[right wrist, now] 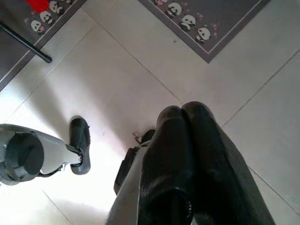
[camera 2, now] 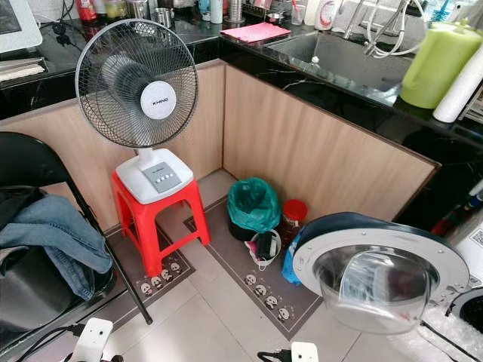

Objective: Clothes washing

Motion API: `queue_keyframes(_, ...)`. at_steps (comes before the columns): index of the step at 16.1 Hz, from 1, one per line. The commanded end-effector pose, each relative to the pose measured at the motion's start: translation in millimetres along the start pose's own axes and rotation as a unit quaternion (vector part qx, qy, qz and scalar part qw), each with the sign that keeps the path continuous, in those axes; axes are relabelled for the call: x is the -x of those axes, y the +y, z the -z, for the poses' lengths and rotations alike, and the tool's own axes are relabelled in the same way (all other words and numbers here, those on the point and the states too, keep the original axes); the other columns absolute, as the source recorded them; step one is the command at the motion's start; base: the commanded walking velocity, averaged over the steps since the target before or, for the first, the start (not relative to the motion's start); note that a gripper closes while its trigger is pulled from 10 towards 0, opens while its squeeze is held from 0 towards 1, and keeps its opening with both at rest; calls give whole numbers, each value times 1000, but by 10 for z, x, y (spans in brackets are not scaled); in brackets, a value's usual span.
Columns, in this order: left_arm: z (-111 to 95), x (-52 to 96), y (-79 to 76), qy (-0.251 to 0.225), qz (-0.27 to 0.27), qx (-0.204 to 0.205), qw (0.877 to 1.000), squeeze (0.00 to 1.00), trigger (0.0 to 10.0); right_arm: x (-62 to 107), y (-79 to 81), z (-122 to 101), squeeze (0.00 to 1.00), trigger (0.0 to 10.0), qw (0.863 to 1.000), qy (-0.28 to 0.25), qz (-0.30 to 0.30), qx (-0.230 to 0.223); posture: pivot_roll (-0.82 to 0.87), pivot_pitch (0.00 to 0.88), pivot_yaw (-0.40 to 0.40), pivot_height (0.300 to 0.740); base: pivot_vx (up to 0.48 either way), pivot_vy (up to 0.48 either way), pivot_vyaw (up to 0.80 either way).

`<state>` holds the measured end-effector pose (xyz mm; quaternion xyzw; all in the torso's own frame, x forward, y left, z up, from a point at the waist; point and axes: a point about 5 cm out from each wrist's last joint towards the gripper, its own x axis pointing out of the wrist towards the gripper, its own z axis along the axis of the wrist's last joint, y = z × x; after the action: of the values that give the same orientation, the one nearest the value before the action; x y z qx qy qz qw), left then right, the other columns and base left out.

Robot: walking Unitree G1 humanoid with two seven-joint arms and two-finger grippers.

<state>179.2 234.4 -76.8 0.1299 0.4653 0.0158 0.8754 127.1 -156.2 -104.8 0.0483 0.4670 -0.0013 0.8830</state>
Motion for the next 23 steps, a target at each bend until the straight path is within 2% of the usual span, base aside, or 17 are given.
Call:
queue_keyframes(1, 46, 5, -20, 10, 1, 1, 1000, 0, 10000, 3, -25, 10, 0, 10000, 1000, 6, -1, -1, 184, 0, -101, 740, 0, 0, 0)
queue_keyframes(7, 34, 7, 35, 7, 0, -17, 1000, 0, 10000, 2, 31, 29, 0, 10000, 1000, 10, -9, -7, 171, 0, -60, 740, 0, 0, 0)
queue_keyframes(15, 69, 13, -15, 7, 6, -11, 1000, 0, 10000, 10, 14, 48, 0, 10000, 1000, 11, -9, -5, 167, 0, -67, 740, 0, 0, 0)
queue_keyframes(23, 77, 15, -1, 8, 7, -13, 1000, 0, 10000, 11, 22, 52, 0, 10000, 1000, 11, -13, -4, 168, 0, -68, 740, 0, 0, 0)
